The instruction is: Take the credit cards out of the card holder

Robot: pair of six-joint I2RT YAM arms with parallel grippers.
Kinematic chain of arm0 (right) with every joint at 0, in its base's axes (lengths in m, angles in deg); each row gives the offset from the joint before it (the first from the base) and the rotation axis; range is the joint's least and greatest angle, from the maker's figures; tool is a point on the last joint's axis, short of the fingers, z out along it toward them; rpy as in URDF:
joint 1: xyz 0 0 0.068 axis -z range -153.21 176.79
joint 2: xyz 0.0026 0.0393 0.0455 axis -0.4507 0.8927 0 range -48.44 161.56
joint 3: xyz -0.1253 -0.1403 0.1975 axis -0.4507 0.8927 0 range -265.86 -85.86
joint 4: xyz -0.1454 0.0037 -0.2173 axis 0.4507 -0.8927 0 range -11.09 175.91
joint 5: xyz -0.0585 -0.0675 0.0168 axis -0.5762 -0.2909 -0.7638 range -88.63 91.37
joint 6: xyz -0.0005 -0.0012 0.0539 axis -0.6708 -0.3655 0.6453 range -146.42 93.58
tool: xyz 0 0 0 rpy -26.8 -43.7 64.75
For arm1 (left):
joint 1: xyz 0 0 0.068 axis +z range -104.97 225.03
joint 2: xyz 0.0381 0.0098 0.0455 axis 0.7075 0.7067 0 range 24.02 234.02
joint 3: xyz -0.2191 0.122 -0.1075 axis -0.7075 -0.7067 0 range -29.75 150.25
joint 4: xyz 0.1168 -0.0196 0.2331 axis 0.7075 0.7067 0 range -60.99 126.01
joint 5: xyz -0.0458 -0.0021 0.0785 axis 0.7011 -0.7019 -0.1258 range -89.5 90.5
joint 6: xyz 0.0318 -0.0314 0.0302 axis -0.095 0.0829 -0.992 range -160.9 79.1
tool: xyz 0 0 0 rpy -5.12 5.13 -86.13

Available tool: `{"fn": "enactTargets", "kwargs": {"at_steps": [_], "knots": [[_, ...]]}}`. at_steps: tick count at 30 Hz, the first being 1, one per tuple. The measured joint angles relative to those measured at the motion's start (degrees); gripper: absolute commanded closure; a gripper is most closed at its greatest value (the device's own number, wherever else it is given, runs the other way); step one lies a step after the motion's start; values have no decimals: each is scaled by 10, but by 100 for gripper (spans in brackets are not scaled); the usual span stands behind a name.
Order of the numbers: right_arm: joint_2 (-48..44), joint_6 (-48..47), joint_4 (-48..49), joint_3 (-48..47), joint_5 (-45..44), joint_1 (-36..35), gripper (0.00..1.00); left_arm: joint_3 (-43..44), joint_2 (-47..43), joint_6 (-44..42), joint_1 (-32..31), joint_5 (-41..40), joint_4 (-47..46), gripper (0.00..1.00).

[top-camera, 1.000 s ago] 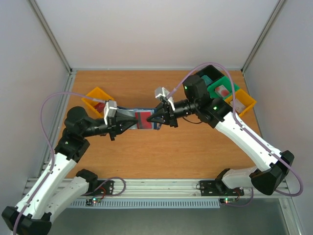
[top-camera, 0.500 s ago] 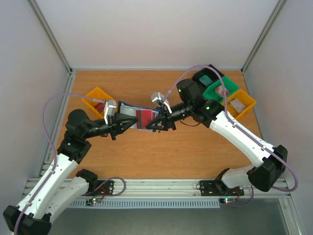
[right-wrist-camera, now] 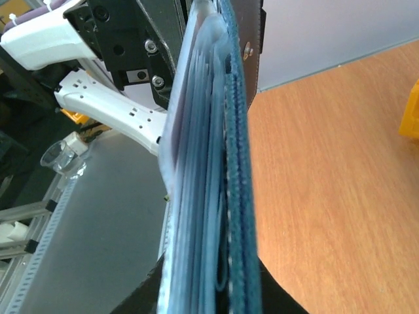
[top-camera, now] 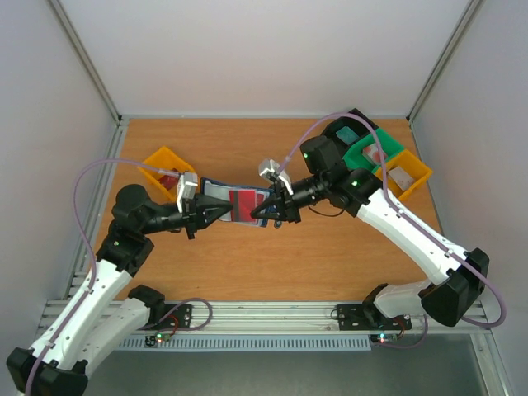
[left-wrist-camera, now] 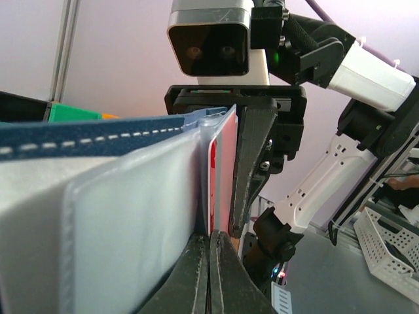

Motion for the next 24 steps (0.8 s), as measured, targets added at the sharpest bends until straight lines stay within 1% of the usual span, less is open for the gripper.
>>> {"fn": "enactTargets", "kwargs": {"at_steps": [4, 8, 12, 13, 16, 18, 24], "knots": [[0, -10, -20, 0, -5, 0, 86, 3, 0, -30, 0, 9, 27, 100], [0, -24, -38, -1, -11, -1, 80, 9, 0, -62, 0, 14, 61, 100], [-1, -31, -66, -7, -12, 7, 80, 9, 0, -71, 8, 16, 70, 100], [-1, -32, -69, -10, -12, 7, 81, 9, 0, -70, 9, 18, 69, 100], [-1, -33, -73, -17, -11, 9, 94, 9, 0, -64, 9, 19, 60, 100], [-1, -34, -74, -20, -10, 9, 98, 9, 0, -58, 9, 20, 54, 100], [-2, -38, -78, -20, -10, 12, 99, 9, 0, -58, 14, 23, 59, 100]]}}
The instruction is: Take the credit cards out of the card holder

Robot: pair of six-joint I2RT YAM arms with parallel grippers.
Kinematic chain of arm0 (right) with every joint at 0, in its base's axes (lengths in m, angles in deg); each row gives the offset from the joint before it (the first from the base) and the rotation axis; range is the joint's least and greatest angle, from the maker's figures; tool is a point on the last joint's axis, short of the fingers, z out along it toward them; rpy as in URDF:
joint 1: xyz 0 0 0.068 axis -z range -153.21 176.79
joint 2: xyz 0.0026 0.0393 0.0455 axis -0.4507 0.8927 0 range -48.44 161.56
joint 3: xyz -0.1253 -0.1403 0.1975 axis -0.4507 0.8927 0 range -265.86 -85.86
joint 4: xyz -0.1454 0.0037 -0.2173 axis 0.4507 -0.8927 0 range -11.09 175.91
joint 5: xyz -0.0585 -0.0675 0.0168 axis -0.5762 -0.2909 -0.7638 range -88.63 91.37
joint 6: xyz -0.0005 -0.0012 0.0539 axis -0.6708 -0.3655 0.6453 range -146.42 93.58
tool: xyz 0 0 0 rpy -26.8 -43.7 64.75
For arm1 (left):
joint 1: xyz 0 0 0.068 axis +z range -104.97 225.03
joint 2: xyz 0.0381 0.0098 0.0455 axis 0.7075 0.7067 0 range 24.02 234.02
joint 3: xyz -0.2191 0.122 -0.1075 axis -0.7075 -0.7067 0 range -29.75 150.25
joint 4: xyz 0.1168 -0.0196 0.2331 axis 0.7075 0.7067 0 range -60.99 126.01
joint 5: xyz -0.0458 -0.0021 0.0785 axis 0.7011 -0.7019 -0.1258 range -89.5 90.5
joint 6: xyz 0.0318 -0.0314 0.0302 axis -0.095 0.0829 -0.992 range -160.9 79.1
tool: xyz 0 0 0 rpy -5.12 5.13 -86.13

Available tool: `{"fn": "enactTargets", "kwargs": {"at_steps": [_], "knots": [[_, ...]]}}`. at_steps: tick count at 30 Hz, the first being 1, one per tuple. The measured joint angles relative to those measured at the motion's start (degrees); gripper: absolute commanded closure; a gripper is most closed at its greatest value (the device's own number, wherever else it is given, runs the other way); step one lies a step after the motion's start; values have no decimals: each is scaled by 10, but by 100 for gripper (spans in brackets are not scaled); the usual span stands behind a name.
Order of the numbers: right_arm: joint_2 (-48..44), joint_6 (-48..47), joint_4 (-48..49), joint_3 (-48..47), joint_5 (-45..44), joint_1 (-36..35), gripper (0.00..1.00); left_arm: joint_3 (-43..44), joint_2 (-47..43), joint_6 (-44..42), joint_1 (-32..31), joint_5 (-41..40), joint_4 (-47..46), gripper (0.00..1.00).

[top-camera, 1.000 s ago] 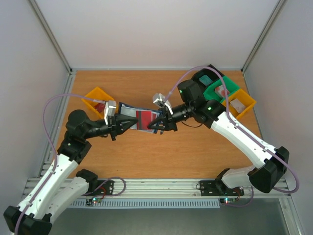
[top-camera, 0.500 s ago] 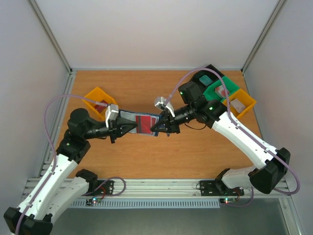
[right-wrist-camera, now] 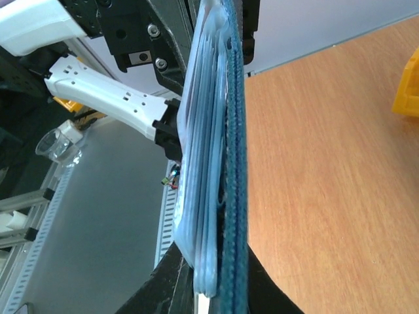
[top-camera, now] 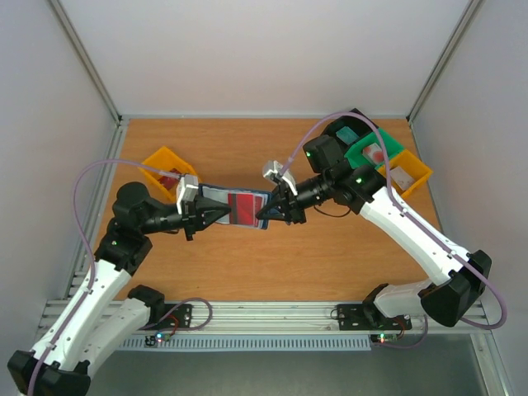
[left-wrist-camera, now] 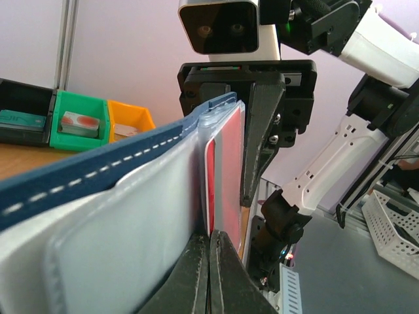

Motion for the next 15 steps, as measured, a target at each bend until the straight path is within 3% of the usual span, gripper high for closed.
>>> {"fn": "enactTargets", "kwargs": {"at_steps": [15], "knots": [[0, -36, -76, 0, -3, 27, 99, 10, 0, -89, 22, 17, 82, 100]]}}
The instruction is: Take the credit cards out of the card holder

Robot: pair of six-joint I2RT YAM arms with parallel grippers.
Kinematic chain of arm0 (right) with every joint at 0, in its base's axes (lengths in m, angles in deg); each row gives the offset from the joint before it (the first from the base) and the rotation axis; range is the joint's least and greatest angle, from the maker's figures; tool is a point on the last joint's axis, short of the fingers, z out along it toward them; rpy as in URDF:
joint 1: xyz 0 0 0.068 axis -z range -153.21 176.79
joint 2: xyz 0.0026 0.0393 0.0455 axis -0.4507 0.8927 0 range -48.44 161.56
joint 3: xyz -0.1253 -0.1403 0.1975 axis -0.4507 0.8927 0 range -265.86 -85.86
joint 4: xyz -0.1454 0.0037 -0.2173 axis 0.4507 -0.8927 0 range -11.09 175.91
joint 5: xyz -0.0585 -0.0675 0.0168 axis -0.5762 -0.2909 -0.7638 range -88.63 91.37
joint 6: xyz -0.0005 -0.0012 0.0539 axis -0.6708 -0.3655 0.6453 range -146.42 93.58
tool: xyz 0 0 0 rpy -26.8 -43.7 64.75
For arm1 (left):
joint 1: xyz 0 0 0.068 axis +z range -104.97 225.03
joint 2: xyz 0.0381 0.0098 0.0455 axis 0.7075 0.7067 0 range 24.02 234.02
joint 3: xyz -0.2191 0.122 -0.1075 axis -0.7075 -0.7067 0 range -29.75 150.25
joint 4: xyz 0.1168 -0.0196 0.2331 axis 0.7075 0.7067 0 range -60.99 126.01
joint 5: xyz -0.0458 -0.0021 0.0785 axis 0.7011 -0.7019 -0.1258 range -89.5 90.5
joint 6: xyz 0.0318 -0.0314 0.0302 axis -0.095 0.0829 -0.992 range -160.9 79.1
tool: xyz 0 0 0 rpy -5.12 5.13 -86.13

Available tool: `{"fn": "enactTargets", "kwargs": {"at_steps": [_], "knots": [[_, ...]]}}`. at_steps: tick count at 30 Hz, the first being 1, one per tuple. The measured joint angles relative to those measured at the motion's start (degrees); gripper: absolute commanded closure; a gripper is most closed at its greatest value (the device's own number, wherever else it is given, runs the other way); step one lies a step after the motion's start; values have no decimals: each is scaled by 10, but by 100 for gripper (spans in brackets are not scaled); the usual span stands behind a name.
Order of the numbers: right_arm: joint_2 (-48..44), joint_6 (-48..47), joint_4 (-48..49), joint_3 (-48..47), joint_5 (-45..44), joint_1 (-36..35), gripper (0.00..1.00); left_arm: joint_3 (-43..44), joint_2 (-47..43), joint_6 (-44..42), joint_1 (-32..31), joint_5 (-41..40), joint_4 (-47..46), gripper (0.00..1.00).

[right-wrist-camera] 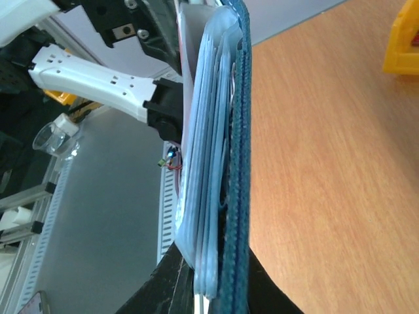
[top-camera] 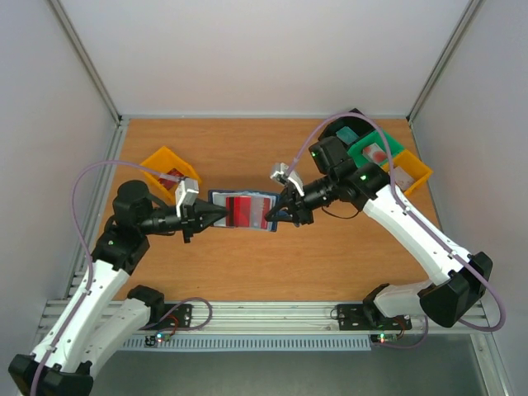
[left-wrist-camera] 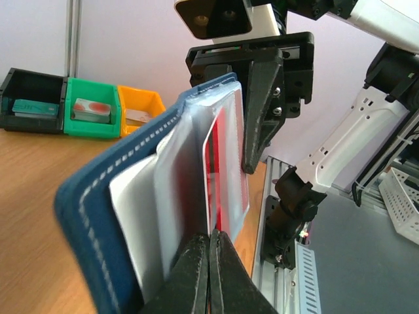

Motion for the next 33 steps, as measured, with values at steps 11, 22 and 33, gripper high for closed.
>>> {"fn": "enactTargets", "kwargs": {"at_steps": [11, 22, 33], "knots": [[7, 70, 38, 55, -1, 77, 99, 23, -7, -118, 10, -71, 101, 100], [84, 165, 94, 137, -14, 86, 99, 40, -131, -619, 7, -43, 256, 100], [96, 201, 106, 141, -31, 78, 99, -115, -227, -1187, 3, -31, 151, 100]]}}
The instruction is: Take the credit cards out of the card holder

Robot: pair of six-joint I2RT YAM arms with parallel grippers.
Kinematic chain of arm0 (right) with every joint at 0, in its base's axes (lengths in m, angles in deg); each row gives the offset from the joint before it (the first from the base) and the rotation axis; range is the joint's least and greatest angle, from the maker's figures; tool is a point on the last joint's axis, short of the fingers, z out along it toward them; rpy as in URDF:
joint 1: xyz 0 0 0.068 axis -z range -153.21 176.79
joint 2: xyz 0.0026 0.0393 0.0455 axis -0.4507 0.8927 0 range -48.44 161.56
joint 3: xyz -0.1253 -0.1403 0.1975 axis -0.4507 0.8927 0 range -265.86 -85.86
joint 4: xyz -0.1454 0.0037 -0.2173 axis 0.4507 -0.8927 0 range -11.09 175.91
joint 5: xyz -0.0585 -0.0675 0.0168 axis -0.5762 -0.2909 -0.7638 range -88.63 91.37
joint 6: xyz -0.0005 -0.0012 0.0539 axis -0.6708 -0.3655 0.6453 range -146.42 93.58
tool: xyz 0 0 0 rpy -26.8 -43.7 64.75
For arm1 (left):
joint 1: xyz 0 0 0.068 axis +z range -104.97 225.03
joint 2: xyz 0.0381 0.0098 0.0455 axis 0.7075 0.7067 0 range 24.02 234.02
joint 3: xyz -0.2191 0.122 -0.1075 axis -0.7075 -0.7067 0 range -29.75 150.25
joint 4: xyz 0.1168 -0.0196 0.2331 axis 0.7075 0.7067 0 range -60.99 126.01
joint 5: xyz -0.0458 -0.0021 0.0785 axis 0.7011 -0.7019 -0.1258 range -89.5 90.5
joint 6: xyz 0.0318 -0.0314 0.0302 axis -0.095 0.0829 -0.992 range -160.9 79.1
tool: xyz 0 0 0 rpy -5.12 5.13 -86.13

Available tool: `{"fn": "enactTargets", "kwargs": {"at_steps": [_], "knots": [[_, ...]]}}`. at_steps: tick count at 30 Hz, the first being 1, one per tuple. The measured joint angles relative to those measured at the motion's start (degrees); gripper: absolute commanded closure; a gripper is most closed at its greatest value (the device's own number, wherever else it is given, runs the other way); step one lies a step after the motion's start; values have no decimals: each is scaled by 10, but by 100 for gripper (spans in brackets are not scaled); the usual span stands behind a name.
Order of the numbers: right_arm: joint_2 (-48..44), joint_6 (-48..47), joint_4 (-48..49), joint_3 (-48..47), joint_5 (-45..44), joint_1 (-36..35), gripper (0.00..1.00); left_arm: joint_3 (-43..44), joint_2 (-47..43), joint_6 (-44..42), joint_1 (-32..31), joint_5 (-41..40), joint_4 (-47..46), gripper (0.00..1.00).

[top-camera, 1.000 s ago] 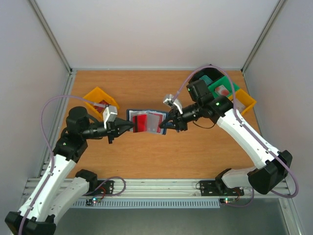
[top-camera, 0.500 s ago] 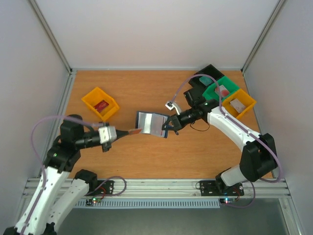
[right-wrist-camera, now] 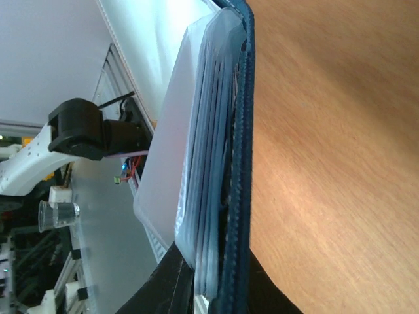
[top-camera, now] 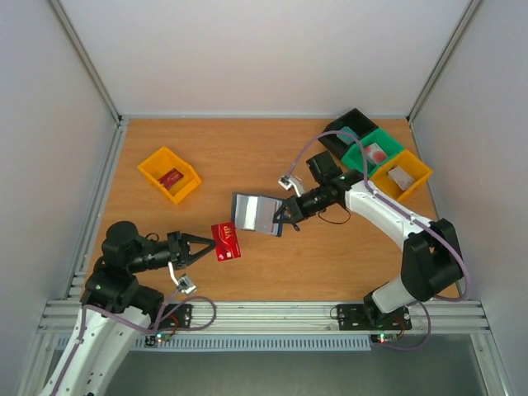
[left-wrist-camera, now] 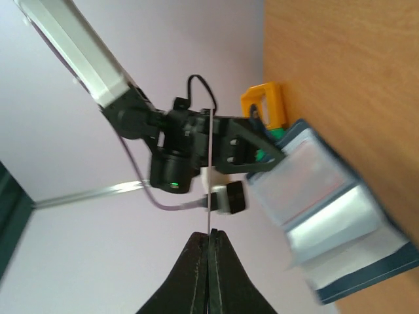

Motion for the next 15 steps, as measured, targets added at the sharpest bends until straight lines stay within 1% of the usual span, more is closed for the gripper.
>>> {"fn": "enactTargets", "kwargs": {"at_steps": [4, 7, 10, 15], "knots": [[27, 28, 7, 20, -2, -7, 99, 0, -2, -40, 0, 2, -21, 100], [72, 49, 17, 30, 1, -23, 99, 0, -2, -52, 0, -3, -19, 100], [117, 75, 50, 43, 15, -35, 99, 0, -2, -59, 0, -7, -8, 100], [162, 96, 61, 47, 20, -37, 98, 0, -7, -65, 0, -7, 22, 100]]}}
